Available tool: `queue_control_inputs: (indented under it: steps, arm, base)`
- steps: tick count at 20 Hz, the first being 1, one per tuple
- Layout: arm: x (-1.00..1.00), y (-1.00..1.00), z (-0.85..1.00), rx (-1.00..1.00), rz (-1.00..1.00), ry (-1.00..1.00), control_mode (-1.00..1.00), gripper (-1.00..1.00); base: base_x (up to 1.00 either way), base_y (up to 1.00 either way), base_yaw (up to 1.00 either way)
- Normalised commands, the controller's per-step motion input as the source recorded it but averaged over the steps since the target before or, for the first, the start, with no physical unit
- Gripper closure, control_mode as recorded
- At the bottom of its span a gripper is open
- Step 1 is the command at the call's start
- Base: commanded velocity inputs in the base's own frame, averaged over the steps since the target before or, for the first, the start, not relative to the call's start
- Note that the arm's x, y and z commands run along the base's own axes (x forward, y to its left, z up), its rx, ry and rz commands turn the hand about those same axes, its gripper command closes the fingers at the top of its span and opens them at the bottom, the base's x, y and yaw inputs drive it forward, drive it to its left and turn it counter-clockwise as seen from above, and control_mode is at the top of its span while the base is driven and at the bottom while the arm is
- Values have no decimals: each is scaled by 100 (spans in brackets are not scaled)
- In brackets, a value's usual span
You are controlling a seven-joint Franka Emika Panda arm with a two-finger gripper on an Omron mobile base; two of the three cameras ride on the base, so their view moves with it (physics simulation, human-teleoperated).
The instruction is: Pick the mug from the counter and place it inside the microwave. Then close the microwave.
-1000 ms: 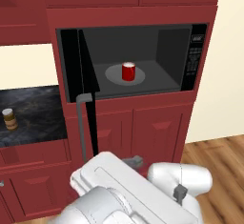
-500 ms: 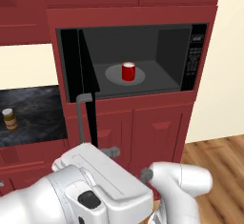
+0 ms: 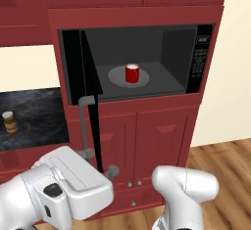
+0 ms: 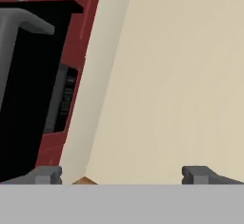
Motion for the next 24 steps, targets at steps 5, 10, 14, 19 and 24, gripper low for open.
queue_control_inputs:
  steps: [5,10,14,19,24]
  arm:
    - [53,41,-26,-5,-3,0,-100,-100]
    - [32,41,-28,-3,-6,0,-100,-100]
    - [35,40,-13,-6,-11,0,-100,-100]
    - [41,34,-17,-5,-10,0,-100,-100]
    - [17,19,-3,-2,-8,0,-100,-100]
  base:
    - [0,0,0]
    - [0,0,0]
    - [0,0,0]
    - [0,0,0]
    - [0,0,0]
